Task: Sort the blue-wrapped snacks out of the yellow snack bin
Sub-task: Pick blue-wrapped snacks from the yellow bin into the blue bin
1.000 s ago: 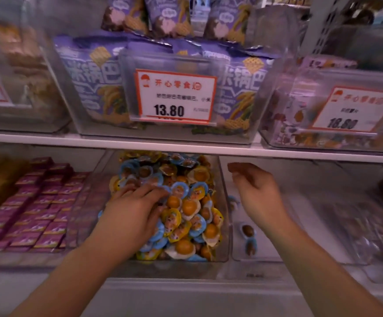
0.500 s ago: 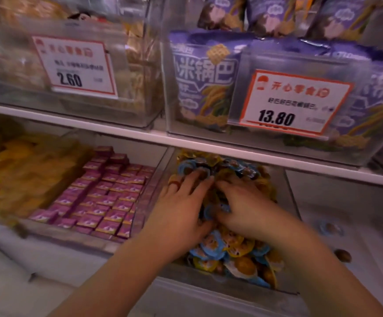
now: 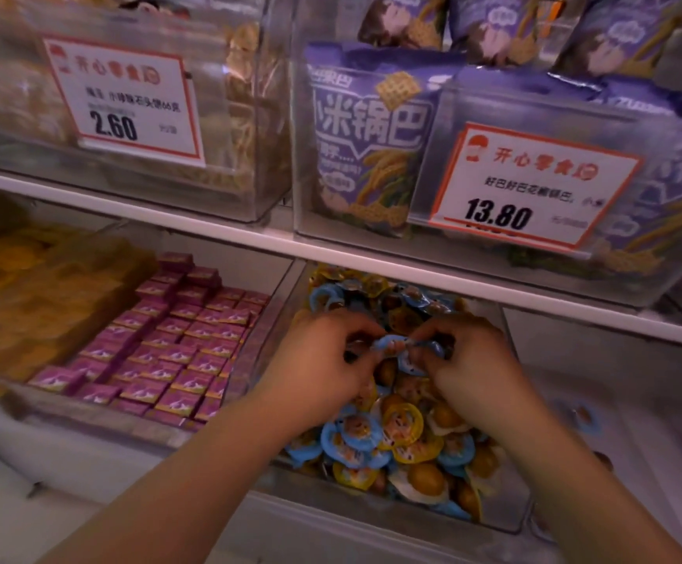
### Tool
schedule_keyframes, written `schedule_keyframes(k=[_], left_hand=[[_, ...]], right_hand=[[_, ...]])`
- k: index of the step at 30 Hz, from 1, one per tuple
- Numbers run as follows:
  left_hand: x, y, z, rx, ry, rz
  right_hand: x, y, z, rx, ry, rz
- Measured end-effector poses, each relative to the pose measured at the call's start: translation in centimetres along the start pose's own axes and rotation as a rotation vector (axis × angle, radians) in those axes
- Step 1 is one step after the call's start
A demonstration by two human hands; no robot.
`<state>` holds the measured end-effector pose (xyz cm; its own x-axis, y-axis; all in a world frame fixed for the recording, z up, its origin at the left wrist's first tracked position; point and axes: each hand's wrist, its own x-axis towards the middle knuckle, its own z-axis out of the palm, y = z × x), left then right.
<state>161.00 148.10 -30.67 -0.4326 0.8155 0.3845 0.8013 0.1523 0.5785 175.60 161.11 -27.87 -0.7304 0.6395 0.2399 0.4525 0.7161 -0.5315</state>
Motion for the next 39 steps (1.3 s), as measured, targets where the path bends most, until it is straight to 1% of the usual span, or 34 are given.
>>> schedule_keyframes(k=[2,3,5,6,7,9,10,12,15,18,20,22,25,27,30,33,35,37,39], left_hand=[[0.2,-0.3,-0.2,-0.138,0.042,-0.099],[0.2,-0.5,-0.2,-0.140,0.092,-0.121],[0.3,-0.7,-0.1,-0.040,0.184,-0.130],[0.3,-0.6,0.1,0.031,0.192,-0.124],[0.2,-0.6,0.4,0.101,0.169,-0.123],[0.2,-0.6,0.8,0.217,0.057,-0.145],[0.3,-0.7,0.9,0.259,-0.009,-0.148],[0.6,-0.7,0.8,0.297,-0.108,-0.092],[0.5,0.0,0.6,0.256,-0.132,0.030],[-0.1,0.2,0.5,0.314,-0.166,0.100],[-0.2,0.1,0.2,0.343,-0.200,0.108],[-0.2,0.2,0.0,0.368,-0.188,0.108],[-0.3,0.5,-0.1,0.432,-0.115,0.144],[-0.4,0.6,0.0,0.435,-0.045,0.156],[-0.6,0.7,0.2,0.416,0.022,0.112],[-0.7,0.8,0.9,0.522,-0.066,0.086],[-0.7,0.9,1.3,0.565,-0.088,0.093],[-0.4,1.1,1.3,0.552,-0.040,0.101],[-0.1,1.1,1.1,0.475,0.017,0.076]], right_hand=[[-0.1,0.2,-0.1,0.028,0.052,0.010],[-0.3,0.3,-0.2,0.027,0.075,0.013],[-0.6,0.4,-0.2,-0.003,0.127,0.014],[-0.7,0.5,-0.1,-0.029,0.151,0.006],[-0.8,0.4,0.0,-0.060,0.160,-0.002],[-0.7,0.4,0.2,-0.122,0.120,0.002],[-0.7,0.4,0.3,-0.142,0.075,-0.002],[-0.8,0.4,0.7,-0.161,-0.039,-0.066],[-1.4,0.1,1.5,-0.250,-0.168,-0.226],[-1.3,0.2,1.5,-0.246,-0.185,-0.232],[-1.2,0.1,1.4,-0.201,-0.151,-0.215],[-0.9,0.1,1.2,-0.149,-0.061,-0.176],[-0.9,0.1,0.6,-0.028,0.108,-0.075],[-1.0,0.2,0.4,-0.040,0.136,-0.065],[-1.2,0.2,0.7,-0.221,0.013,-0.061],[-1.3,0.3,0.9,-0.289,-0.122,-0.077],[-1.2,0.4,1.0,-0.290,-0.161,-0.097],[-1.2,0.5,0.8,-0.227,-0.170,-0.078],[-1.1,0.4,0.7,-0.149,-0.166,-0.037]])
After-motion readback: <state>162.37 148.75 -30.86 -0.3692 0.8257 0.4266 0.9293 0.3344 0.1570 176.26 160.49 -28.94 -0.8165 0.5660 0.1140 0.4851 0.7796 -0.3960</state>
